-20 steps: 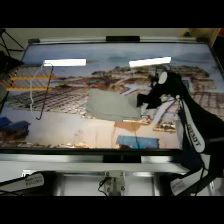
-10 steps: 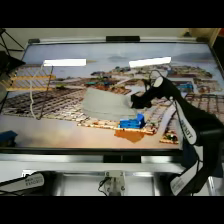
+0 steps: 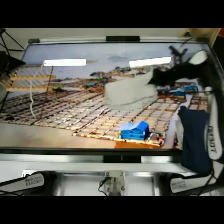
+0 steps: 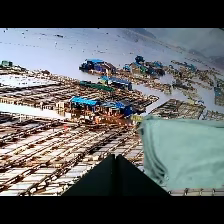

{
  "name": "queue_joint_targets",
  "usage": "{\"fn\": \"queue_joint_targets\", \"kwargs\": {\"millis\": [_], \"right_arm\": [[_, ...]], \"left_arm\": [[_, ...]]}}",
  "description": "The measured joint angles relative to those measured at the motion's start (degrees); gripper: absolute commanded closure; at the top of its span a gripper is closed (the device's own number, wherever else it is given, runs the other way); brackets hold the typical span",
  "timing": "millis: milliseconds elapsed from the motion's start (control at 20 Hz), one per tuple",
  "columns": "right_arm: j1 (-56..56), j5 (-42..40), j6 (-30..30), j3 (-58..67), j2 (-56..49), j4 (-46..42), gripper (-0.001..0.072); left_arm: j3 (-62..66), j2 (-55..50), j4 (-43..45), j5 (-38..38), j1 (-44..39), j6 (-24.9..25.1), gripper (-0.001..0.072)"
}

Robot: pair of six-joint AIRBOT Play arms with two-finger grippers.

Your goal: Fold the shirts.

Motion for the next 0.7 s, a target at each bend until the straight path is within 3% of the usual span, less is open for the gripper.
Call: {"fn": "queue_joint_targets", "kwargs": {"millis": [300, 550, 700], "right_arm": [[-17.2, 10.4, 8.2, 0.9, 14.3, -9.9, 0.064], [-30.0, 20.7, 10.3, 1.1, 20.8, -18.0, 0.064], [-35.3, 22.0, 10.4, 1.1, 22.8, -20.5, 0.064]], "left_arm": [[0.0, 0.0, 0.0, 0.0, 0.0, 0.0, 0.0668], [0.0, 0.0, 0.0, -0.1, 0.0, 0.0, 0.0668], [0.0, 0.0, 0.0, -0.1, 0.0, 0.1, 0.0668]]}}
